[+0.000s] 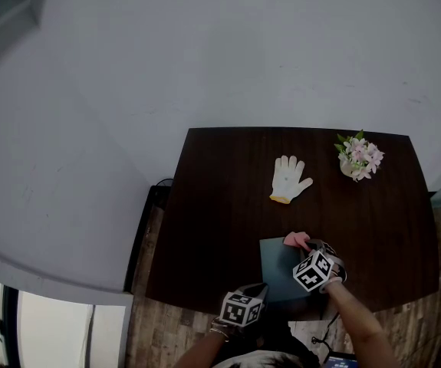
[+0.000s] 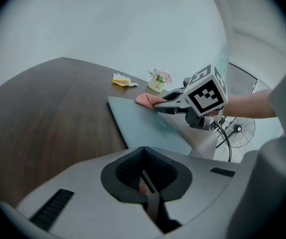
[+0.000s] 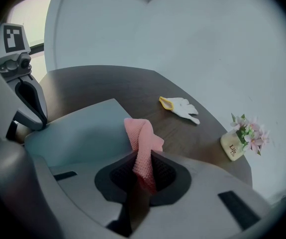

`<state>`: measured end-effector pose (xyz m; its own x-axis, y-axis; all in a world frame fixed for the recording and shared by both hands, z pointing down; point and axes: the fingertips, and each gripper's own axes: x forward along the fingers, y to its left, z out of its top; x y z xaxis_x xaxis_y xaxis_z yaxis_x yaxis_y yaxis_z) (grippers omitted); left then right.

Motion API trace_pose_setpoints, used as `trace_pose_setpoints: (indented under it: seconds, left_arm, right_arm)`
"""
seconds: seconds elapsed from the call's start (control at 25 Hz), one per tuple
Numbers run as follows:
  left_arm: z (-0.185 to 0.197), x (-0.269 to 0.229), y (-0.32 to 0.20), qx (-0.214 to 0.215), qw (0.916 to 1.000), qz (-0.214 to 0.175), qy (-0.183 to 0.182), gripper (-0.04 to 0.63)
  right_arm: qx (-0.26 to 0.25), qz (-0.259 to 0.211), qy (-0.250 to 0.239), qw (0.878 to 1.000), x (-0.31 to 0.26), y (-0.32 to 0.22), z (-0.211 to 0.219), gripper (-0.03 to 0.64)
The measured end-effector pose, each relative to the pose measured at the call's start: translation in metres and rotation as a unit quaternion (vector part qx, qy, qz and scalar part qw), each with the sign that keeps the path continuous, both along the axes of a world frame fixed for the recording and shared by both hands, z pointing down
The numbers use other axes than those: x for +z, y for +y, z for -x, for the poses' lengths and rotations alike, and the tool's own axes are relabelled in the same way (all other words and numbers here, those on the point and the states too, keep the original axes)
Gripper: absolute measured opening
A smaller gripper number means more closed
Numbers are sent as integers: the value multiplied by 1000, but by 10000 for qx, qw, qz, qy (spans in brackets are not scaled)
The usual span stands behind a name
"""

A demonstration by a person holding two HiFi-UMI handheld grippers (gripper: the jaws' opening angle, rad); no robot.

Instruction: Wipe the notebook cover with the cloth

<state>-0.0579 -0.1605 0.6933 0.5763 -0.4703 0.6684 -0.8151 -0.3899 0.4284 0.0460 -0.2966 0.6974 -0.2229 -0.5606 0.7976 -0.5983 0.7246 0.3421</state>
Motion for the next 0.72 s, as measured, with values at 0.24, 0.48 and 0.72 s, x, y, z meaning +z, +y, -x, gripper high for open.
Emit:
trace_pose_setpoints:
  seconds: [0.24,0.48,0.72]
  left_arm:
    - [0,1,2,-8,10000,6,-14,18]
    - [0,1,2,-7,10000,26,5,18]
    - [0,0,3,7,10000,36,25,18]
  right_arm:
    - [530,15,-132,9985,-1,-2,-21,44]
    - [793,-266,-526,9951,-23,-1,-24,46]
    - [705,-362,-913,9927,-40,11,-5,46]
